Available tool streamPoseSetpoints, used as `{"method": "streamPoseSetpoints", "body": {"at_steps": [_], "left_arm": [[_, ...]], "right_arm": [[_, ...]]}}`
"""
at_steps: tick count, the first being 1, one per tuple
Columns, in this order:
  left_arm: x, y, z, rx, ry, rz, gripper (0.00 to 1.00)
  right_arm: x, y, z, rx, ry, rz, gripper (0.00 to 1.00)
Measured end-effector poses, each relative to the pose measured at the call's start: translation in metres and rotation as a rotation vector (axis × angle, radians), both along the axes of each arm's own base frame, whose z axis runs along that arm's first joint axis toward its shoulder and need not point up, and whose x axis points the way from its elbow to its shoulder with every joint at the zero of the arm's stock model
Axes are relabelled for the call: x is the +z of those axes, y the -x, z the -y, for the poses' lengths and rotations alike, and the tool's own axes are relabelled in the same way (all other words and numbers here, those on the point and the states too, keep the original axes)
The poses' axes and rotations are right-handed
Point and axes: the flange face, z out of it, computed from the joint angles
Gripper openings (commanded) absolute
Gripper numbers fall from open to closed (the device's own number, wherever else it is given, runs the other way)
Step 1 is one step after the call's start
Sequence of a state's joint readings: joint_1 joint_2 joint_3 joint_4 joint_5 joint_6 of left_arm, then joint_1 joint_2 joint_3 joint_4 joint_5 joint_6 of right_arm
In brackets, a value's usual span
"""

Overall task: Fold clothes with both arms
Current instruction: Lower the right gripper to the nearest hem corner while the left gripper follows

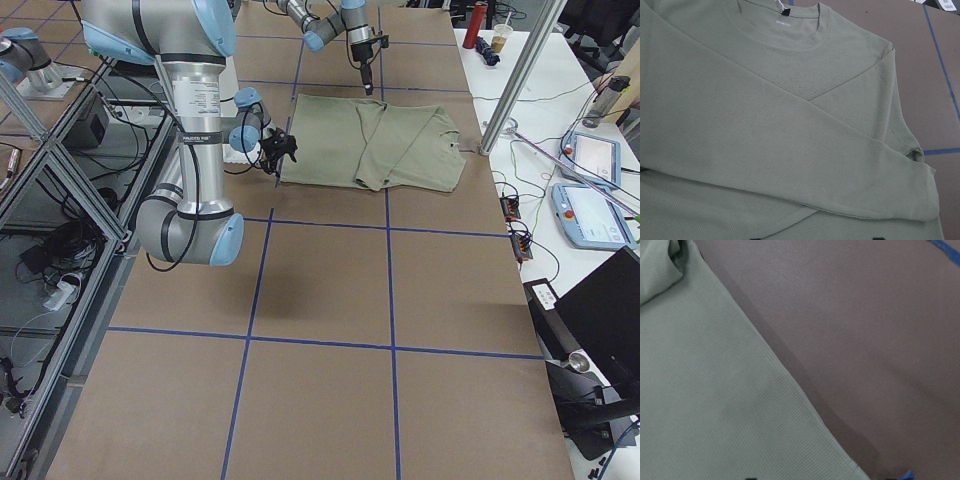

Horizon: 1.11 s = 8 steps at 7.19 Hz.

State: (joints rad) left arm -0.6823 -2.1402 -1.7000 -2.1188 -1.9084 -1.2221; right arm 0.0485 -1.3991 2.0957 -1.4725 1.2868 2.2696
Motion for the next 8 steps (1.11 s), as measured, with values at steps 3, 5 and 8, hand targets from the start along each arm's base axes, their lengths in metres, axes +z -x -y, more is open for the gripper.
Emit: {"method": "streamPoseSetpoints", "body": {"at_steps": [3, 5, 8], "left_arm": [[0.002, 0.0, 0.0, -0.001, 0.004, 0.002, 0.8], [0.004, 0.001, 0.0, -0.001, 0.005, 0.004, 0.8], [0.008, 0.001, -0.001, -0.002, 0.007, 0.007, 0.8]], "right_arm": [[0.003, 0.009, -0.003, -0.001, 0.01, -0.008, 0.74], [0.006, 0.008, 0.002, 0.003, 0.008, -0.025, 0.73], [0.009, 0.006, 0.007, 0.009, 0.008, -0.051, 0.7]]}}
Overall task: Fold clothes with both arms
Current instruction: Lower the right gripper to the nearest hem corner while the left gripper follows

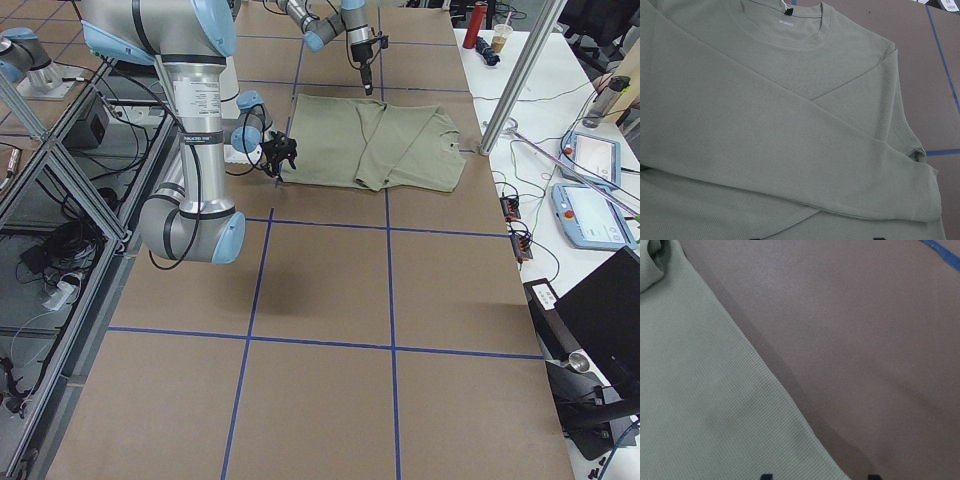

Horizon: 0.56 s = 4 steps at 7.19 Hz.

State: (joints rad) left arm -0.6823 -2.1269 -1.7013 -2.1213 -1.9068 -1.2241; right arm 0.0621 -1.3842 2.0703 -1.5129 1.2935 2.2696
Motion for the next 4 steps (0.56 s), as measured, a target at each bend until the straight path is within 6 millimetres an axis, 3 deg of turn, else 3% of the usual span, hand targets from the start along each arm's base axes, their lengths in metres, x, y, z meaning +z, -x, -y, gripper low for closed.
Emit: {"method": "streamPoseSetpoints", "body": {"at_steps": [4], "left_arm": [[0.0013, 0.0001, 0.0004, -0.002, 0.002, 0.001, 0.8]], "right_arm": [[-0.0009, 0.0028, -0.0051, -0.012, 0.001, 0.0, 0.69]]}}
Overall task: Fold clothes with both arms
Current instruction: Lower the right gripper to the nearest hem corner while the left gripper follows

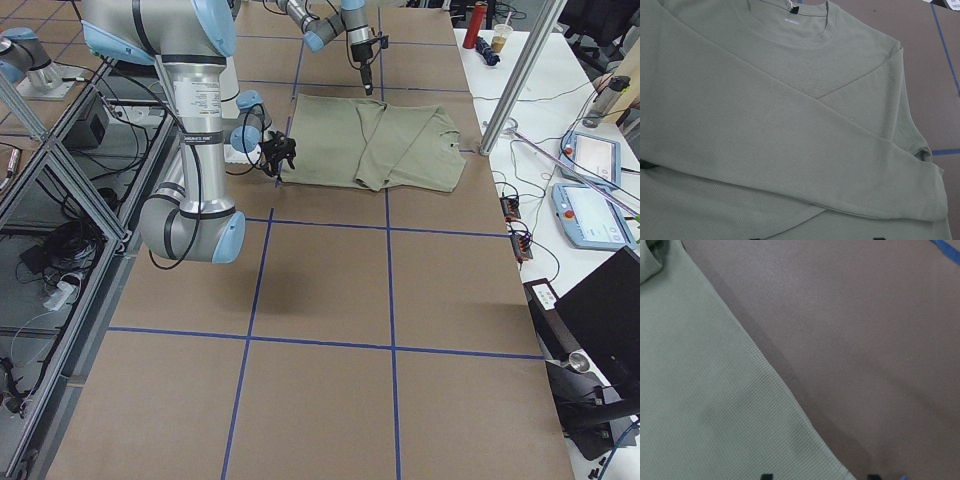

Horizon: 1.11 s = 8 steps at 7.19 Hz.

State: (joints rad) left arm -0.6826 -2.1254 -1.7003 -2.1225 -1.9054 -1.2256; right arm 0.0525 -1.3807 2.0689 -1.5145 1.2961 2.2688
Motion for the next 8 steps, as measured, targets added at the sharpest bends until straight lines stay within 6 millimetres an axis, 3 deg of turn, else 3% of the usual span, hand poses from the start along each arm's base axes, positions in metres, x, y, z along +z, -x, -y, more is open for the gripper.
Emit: {"method": "streamPoseSetpoints", "body": {"at_steps": [1, 2, 4, 8], "left_arm": [[0.0004, 0.0, 0.0, 0.0, 0.001, 0.0, 0.8], [0.0006, -0.0001, 0.0001, -0.001, 0.002, 0.0, 0.8], [0.0007, -0.0001, 0.0001, -0.002, 0.003, 0.0, 0.81], [-0.0007, 0.0008, -0.0004, -0.006, 0.012, -0.006, 0.81]], "right_arm": [[0.0008, 0.0011, -0.002, -0.004, 0.0, -0.002, 0.61], [0.0012, 0.0015, -0.0028, -0.006, 0.0, -0.003, 0.47], [0.0015, 0.0017, -0.0032, -0.004, 0.001, -0.003, 0.0], [0.0051, -0.0002, -0.004, -0.004, 0.004, -0.009, 0.0]]}}
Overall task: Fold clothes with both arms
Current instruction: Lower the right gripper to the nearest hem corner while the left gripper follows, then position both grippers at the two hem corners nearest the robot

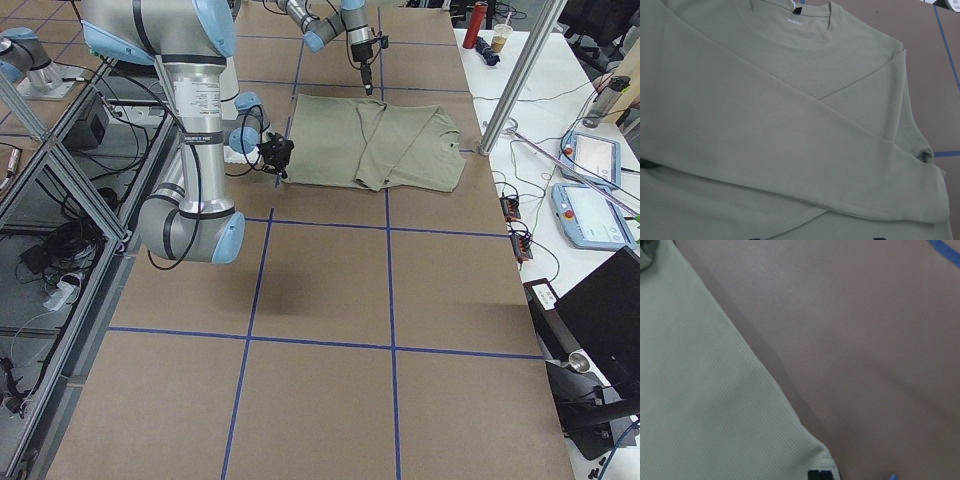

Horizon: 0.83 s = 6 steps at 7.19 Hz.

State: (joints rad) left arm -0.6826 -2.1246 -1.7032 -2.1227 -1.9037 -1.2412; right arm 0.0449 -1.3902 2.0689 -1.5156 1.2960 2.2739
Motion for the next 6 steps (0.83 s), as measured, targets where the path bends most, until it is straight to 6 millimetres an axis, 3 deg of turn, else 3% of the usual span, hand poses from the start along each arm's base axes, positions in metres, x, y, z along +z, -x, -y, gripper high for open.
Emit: {"method": "streamPoseSetpoints", "body": {"at_steps": [2, 3, 5, 6], "left_arm": [[-0.004, 0.004, -0.005, -0.009, 0.037, -0.02, 0.8], [0.004, 0.014, -0.017, -0.019, 0.075, -0.031, 0.8], [0.036, 0.038, -0.067, -0.021, 0.128, -0.031, 0.79], [0.053, 0.032, -0.098, -0.036, 0.17, -0.014, 0.79]], "right_arm": [[-0.002, -0.005, 0.001, 0.0, -0.001, 0.005, 0.0], [-0.004, -0.008, 0.002, 0.0, -0.002, 0.011, 0.0], [-0.002, -0.02, 0.0, -0.002, -0.001, 0.007, 0.0], [0.0, -0.029, -0.003, -0.007, -0.001, 0.004, 0.0]]}}
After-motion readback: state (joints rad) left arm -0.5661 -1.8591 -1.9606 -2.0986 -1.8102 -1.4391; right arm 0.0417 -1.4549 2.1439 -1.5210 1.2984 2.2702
